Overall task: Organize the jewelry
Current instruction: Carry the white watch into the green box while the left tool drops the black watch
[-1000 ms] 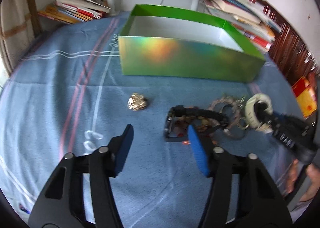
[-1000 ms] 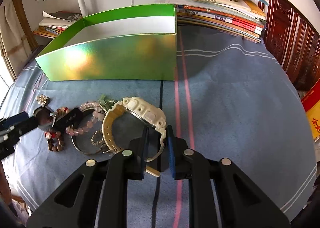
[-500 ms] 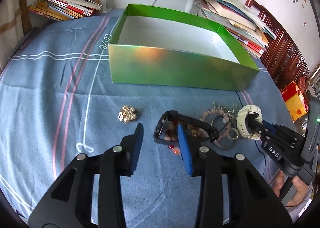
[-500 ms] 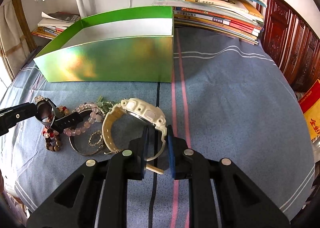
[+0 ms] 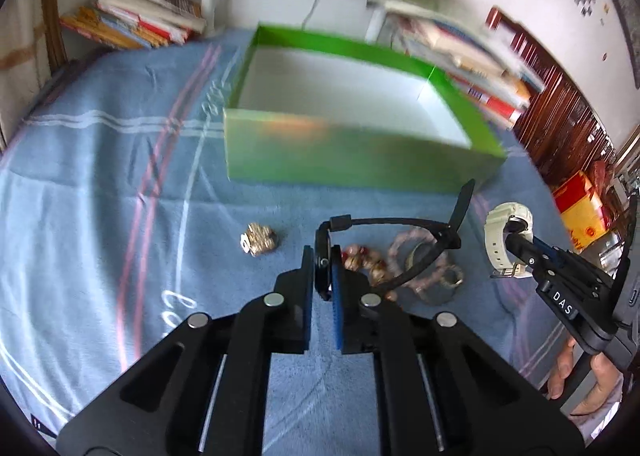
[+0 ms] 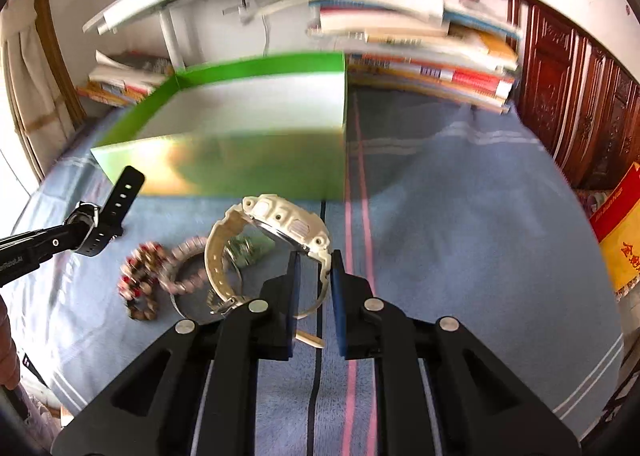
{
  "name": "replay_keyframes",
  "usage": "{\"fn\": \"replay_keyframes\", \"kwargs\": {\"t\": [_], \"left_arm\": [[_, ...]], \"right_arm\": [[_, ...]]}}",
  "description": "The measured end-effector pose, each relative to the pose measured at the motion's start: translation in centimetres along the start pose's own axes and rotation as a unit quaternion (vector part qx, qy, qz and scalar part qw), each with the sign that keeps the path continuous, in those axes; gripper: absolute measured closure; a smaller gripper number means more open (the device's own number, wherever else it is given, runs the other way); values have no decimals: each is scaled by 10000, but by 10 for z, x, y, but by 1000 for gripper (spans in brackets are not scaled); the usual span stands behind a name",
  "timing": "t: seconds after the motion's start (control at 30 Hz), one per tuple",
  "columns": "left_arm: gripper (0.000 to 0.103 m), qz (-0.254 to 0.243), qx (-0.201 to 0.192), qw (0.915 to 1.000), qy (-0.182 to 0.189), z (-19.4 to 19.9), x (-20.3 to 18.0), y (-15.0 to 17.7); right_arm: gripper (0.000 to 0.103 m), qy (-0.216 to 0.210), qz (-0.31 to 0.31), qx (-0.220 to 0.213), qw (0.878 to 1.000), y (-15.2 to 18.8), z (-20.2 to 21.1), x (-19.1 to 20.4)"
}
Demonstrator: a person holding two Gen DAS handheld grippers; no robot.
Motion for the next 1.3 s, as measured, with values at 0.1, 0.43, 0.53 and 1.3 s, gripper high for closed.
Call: {"fn": "replay_keyframes", "kwargs": {"t": [0.1, 0.43, 0.53, 1.3], "left_arm": [[95, -106, -300, 9995, 21, 24, -4, -15], [94, -126, -871, 9951, -444, -3, -9, -113], [95, -19, -625, 9967, -522, -38, -2, -125], [36, 64, -399, 9949, -924, -2, 23, 10]], "right_arm": [[88, -48, 38, -258, 9996, -19, 17, 1], [88, -188, 68, -667, 9976, -124, -11, 14], [88, -171, -45, -270, 9995, -134, -56, 14], [71, -470, 455, 136, 9978, -6, -7, 35]]}}
Point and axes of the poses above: each gripper's, at about its wrist camera, not at the fingertips, and z roughly against the way its jaws point, x to its left, y to its underside, the point moved 3 cm from there along -z, roughly the way its jaws point, and after that the axes turned 6 degrees about z, right-handed, at the moved point
